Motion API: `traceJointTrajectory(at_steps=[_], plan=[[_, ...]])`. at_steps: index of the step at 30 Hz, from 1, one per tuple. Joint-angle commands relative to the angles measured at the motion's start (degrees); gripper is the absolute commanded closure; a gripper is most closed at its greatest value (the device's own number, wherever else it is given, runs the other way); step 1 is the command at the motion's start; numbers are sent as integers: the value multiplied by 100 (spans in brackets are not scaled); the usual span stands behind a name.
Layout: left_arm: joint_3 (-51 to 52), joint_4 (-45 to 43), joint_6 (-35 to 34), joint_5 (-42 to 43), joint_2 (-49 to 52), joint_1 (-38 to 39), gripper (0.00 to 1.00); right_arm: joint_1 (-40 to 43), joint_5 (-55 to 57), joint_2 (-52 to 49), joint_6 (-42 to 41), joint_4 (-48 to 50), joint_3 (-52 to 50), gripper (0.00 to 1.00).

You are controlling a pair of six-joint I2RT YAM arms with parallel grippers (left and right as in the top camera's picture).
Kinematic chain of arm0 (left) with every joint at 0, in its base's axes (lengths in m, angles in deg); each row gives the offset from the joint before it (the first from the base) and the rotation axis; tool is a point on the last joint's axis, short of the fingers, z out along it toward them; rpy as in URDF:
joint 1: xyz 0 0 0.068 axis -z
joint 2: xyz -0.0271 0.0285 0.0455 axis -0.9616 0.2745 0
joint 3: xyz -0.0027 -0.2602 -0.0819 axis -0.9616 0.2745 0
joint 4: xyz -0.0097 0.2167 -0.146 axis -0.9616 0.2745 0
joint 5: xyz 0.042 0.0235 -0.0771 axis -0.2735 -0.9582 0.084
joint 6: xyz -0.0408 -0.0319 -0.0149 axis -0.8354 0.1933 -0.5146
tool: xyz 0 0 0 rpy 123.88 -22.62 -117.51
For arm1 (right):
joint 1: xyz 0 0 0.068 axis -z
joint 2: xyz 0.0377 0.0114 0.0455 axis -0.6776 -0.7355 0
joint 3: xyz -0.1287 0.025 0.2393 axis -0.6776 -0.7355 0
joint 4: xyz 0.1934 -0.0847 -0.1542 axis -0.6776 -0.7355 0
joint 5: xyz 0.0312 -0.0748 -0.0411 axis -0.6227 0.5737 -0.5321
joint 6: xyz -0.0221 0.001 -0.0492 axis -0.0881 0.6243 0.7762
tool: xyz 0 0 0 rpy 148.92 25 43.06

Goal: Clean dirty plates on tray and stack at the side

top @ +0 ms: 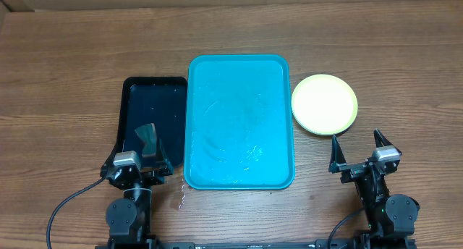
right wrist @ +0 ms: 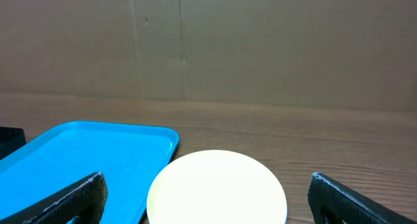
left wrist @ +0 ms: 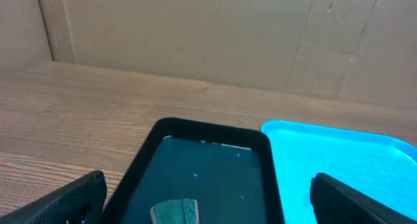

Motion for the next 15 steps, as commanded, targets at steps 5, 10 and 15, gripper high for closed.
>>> traceJointTrajectory(at_steps=[5, 10, 15], plan=[[20, 7, 125, 72, -50, 26, 0, -258, 13, 50, 20, 17, -61, 0], [20, 7, 125, 72, -50, 26, 0, -289, 15, 50, 20, 17, -61, 0], [20, 7, 125, 72, -50, 26, 0, -289, 15, 50, 20, 17, -61, 0]])
